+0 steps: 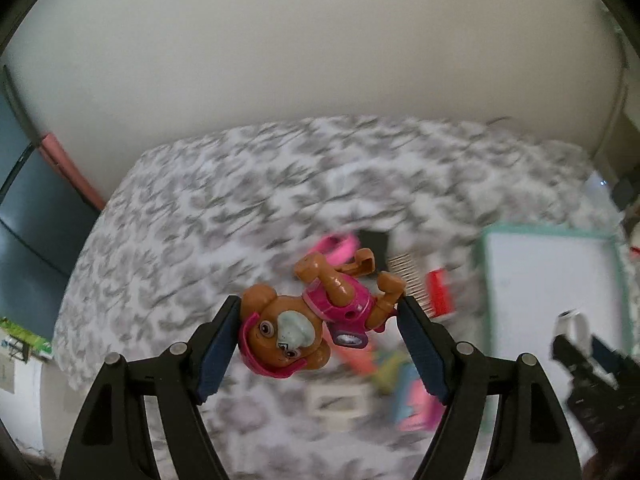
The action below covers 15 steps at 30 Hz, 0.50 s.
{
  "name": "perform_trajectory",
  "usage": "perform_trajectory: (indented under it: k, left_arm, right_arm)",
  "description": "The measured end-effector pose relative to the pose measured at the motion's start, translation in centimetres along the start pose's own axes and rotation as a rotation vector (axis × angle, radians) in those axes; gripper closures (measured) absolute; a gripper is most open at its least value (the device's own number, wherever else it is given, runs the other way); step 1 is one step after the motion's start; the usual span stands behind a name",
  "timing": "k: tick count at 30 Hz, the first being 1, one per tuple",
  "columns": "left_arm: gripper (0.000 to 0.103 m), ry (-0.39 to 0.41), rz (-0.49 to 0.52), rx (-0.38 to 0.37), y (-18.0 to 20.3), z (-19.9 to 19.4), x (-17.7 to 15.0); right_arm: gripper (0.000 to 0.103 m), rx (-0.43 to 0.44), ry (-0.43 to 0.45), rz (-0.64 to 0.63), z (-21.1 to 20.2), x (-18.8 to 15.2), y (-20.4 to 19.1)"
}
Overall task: Organize rigid objects
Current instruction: 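Carry the toy dog and smartwatch into the tray and open both tools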
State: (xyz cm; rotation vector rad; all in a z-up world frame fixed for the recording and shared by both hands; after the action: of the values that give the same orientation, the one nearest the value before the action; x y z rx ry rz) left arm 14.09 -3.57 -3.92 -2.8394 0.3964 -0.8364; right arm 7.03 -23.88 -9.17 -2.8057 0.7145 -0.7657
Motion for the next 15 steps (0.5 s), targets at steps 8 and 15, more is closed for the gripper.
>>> perform_trajectory:
  k: [8,15]
  left_arm:
    - [0.024,-0.021,0.018,-0.144,9.7,-0.1,0.9]
    - [0.024,-0.048,0.038,-0.204,15.6,0.9,1.2]
  right_arm:
    - [0.046,-0.098,0.076,0.111,-1.1,3.1,6.4]
    - [0.046,-0.215,0.128,0.187,-1.6,4.7,12.0]
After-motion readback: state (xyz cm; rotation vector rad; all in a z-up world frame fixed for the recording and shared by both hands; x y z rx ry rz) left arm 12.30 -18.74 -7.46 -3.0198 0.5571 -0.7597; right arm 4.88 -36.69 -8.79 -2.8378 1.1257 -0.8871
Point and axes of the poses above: each gripper's, at about its wrist camera, not at the fingertips, and z roughly the way its jaws point, y to its right, x to its top, the point moved 9 cm from there along z, roughly the way its jaws point, and after that the axes turned 6 degrees about z, right-handed, at the moved point
